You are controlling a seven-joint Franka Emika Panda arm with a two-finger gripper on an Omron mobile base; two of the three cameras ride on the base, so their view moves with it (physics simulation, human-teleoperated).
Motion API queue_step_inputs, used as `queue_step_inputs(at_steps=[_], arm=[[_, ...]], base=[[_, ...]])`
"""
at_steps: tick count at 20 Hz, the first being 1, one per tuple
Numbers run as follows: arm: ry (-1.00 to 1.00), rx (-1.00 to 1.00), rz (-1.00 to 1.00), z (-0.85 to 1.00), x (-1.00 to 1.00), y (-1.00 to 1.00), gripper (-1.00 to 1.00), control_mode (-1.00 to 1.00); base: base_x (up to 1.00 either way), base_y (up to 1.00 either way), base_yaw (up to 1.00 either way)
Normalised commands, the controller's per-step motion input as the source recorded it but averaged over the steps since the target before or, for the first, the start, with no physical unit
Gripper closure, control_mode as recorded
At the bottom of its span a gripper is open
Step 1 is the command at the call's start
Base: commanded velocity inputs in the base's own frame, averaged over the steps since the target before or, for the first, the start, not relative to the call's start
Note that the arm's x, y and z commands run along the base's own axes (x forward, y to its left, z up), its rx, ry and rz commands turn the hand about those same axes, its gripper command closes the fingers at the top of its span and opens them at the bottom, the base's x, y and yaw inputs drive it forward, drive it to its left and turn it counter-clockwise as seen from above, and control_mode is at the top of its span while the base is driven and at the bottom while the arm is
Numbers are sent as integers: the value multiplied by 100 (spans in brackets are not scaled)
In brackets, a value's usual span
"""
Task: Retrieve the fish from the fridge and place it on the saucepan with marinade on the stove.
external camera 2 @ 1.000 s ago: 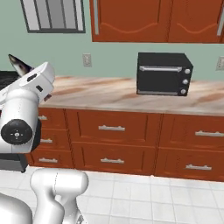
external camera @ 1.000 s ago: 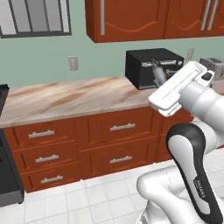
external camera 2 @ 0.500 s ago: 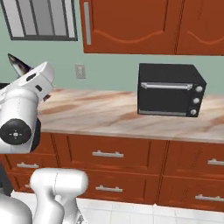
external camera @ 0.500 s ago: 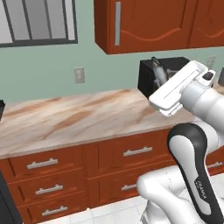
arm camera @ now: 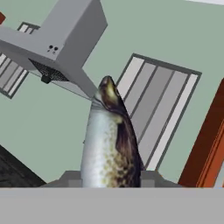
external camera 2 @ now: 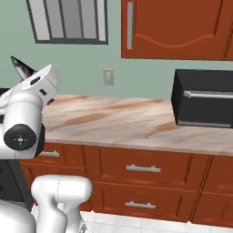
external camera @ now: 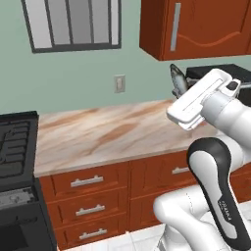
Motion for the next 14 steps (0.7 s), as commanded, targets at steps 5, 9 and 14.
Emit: queue_step_inputs(at_steps=[5, 9, 14], arm=[[0, 0, 0, 0, 0, 0, 100, 100], [0, 0, 0, 0, 0, 0, 100, 100], [0, 0, 0, 0, 0, 0, 100, 100]], base=[[-17, 100, 9], [-1, 100, 6], [0, 100, 5]])
